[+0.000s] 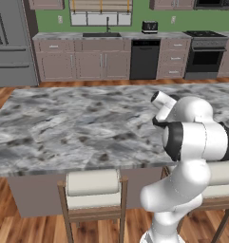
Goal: There is a wine glass and glass cup on the dining counter. Place the wine bottle next to the wine glass and the juice bottle next to the glass cup.
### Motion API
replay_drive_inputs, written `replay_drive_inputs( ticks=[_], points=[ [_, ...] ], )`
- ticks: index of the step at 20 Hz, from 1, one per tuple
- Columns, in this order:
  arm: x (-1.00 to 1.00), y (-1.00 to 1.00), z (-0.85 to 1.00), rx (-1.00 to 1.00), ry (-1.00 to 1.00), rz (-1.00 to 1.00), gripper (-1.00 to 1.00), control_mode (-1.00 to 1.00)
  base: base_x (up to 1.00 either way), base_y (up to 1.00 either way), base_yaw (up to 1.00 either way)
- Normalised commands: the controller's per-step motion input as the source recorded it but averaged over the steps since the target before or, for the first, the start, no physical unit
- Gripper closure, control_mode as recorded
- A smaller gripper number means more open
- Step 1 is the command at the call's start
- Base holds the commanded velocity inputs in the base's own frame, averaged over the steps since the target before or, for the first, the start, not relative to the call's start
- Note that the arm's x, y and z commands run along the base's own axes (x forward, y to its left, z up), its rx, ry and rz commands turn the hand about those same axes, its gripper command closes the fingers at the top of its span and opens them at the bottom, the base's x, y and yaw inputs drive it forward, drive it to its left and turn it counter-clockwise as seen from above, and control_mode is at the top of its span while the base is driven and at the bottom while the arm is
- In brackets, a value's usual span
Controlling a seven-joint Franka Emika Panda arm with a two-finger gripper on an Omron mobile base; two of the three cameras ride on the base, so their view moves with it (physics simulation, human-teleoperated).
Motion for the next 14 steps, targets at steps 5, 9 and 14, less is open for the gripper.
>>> replay_drive_inputs(
  ticks=[5, 9, 14],
  points=[
    [-0.07, 0.00, 0.00, 0.00, 0.00, 0.00, -1.00, -1.00, 0.00, 0.00, 0.00],
    [0.00, 0.00, 0.00, 0.00, 0.00, 0.00, -1.00, -1.00, 0.00, 0.00, 0.00],
    [0.00, 0.06, 0.00, 0.00, 0.00, 0.00, -1.00, -1.00, 0.00, 0.00, 0.00]
  ],
)
